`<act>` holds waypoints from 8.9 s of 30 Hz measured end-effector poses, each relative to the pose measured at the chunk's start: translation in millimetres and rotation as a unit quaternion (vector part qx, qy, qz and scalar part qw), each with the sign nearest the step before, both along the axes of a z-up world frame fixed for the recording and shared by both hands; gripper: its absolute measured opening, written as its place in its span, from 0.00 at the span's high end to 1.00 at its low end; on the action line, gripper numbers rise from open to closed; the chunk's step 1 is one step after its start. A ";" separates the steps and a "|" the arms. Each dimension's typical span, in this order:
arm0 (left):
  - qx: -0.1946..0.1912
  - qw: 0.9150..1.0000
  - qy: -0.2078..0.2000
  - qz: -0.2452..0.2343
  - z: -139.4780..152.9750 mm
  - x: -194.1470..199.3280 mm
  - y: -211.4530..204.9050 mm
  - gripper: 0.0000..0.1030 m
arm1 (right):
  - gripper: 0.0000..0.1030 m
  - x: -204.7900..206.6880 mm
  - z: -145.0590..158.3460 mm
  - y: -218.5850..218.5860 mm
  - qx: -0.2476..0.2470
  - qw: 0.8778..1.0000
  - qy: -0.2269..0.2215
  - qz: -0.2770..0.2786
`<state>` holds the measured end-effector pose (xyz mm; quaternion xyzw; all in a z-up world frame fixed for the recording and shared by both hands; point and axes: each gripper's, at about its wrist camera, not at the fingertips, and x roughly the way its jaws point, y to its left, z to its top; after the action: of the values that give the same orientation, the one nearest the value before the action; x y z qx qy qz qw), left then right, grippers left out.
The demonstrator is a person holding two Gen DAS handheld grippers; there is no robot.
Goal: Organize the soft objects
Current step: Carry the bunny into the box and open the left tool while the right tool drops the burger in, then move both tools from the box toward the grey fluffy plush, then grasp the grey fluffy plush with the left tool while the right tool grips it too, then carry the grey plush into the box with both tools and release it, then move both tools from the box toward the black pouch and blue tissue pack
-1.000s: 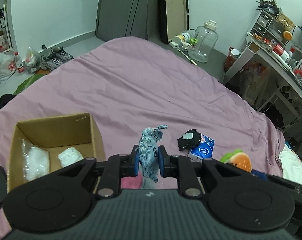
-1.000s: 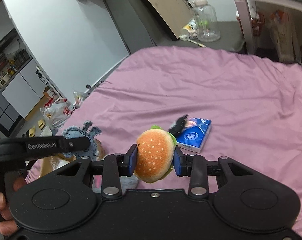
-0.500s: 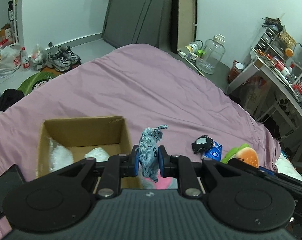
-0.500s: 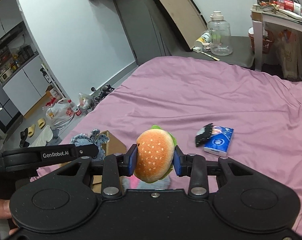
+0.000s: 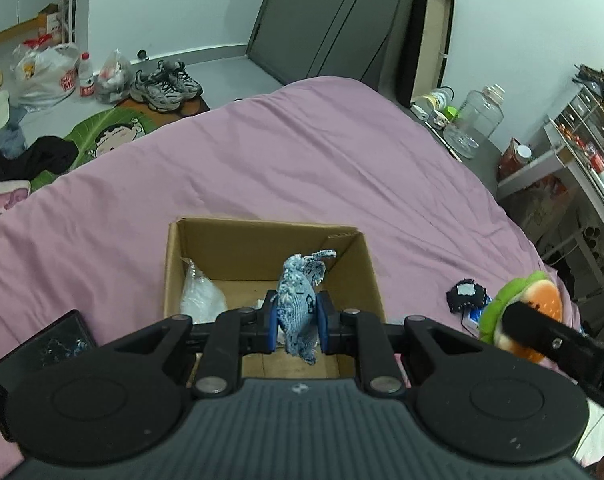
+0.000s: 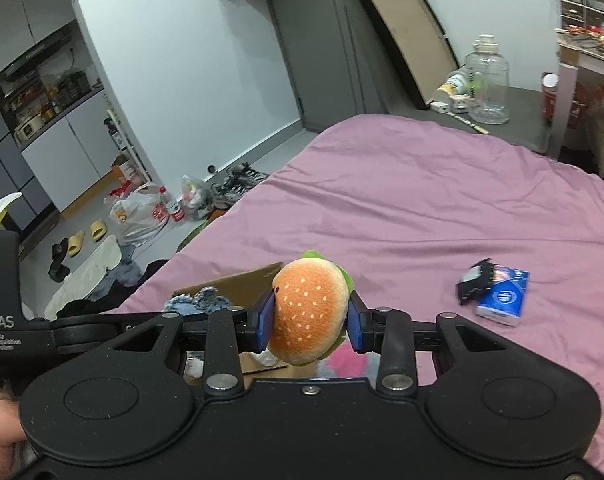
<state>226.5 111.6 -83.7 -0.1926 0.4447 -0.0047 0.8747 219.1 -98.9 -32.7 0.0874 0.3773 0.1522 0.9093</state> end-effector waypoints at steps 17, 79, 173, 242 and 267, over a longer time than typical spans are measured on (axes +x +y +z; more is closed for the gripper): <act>-0.048 0.997 0.034 0.040 -24.8 22.9 27.7 0.60 | 0.65 16.8 -11.0 49.6 0.015 0.998 0.023 0.055; 0.129 0.987 0.013 -0.100 -4.5 21.2 -156.0 0.42 | 0.38 40.9 -77.7 -142.6 0.107 0.988 0.110 -0.028; 0.042 0.994 0.002 -0.099 4.4 -1.1 -166.6 0.84 | 0.82 30.0 -67.2 -136.4 0.171 0.975 0.139 -0.036; -0.020 0.998 0.007 0.052 10.0 -4.9 8.1 0.55 | 0.73 33.3 -30.6 -2.8 0.100 0.984 0.136 0.053; 0.016 0.999 -0.028 0.018 47.4 -7.7 -78.4 0.36 | 0.38 27.8 -28.4 -146.1 0.126 0.988 0.089 -0.031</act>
<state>218.8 33.2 -36.3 -0.1866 0.4165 0.0125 0.8897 246.9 -245.0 -61.1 0.2261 0.4317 0.1620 0.8581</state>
